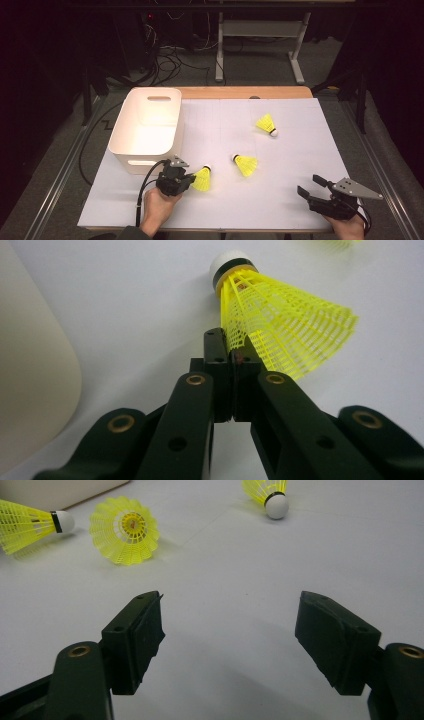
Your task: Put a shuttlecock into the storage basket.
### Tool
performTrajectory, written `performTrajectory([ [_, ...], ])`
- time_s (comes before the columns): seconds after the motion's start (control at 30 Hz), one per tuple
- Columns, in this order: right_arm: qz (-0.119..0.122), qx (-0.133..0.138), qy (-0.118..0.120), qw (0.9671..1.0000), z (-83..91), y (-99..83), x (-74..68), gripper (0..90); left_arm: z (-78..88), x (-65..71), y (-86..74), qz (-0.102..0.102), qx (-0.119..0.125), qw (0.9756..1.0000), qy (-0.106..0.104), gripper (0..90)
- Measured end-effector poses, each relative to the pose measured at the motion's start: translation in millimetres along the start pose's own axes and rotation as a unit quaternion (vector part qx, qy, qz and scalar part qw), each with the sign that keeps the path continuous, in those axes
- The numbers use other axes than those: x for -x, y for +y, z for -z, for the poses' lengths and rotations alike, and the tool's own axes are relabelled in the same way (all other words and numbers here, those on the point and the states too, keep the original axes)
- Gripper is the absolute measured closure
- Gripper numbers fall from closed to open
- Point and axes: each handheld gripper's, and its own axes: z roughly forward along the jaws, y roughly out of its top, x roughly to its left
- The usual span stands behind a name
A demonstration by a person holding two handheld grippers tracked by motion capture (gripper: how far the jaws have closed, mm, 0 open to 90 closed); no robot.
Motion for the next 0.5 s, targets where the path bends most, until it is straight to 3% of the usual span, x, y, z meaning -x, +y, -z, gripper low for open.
performTrajectory([
  [0.5,0.001,-0.001,0.003,1.0000,-0.7,0.3,-0.2,27.6,5.8,1.5,22.5,-0.008,-0.002,0.9995,0.032,89.1],
])
